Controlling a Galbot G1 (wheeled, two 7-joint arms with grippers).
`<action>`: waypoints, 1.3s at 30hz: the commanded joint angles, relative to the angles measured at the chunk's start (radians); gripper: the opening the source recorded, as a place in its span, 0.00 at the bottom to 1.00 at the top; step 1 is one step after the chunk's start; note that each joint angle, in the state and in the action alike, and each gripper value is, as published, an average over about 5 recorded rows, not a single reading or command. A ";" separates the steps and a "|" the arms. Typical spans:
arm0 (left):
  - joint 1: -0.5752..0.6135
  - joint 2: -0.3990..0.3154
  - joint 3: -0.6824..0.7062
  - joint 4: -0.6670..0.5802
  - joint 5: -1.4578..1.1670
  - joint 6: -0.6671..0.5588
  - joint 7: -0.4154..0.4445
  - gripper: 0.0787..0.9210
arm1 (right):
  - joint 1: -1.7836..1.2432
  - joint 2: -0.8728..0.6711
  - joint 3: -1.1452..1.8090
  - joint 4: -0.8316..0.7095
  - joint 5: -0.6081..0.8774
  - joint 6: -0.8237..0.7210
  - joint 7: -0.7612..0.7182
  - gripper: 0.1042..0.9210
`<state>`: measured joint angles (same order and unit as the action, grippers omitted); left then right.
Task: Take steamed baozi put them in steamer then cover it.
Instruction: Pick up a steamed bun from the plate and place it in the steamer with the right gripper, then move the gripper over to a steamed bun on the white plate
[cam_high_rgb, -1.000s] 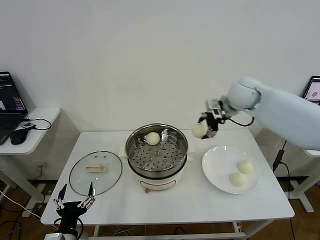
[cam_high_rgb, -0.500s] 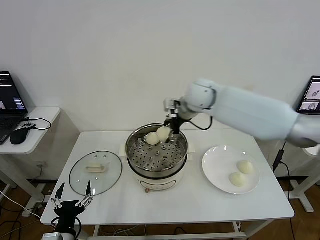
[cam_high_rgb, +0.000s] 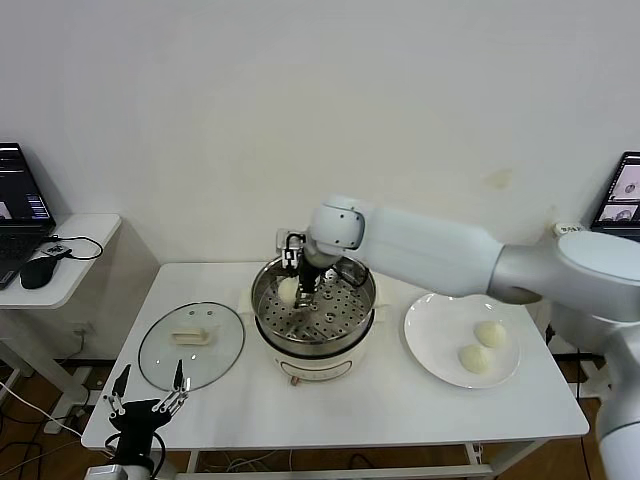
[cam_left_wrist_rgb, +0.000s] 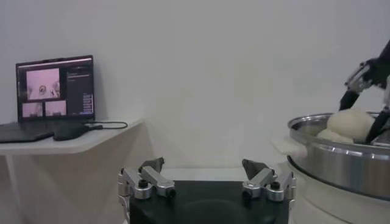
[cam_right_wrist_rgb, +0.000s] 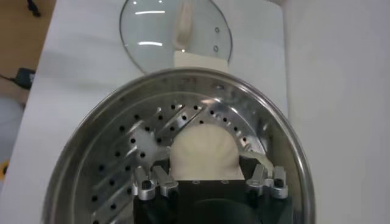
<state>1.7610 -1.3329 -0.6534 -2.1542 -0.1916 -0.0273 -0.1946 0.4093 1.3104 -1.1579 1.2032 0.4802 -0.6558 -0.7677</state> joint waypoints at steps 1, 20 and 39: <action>0.000 0.001 0.000 0.002 -0.001 -0.001 0.000 0.88 | -0.062 0.100 0.010 -0.119 -0.026 -0.023 0.036 0.73; 0.002 -0.003 0.005 -0.023 0.004 0.004 0.001 0.88 | 0.051 -0.046 0.022 0.032 -0.035 0.029 -0.111 0.88; 0.025 0.008 0.012 -0.051 0.019 0.007 0.003 0.88 | 0.161 -0.761 -0.020 0.401 -0.370 0.257 -0.381 0.88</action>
<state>1.7839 -1.3255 -0.6414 -2.2024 -0.1734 -0.0202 -0.1926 0.5717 0.9038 -1.1808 1.4475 0.2921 -0.4897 -1.0540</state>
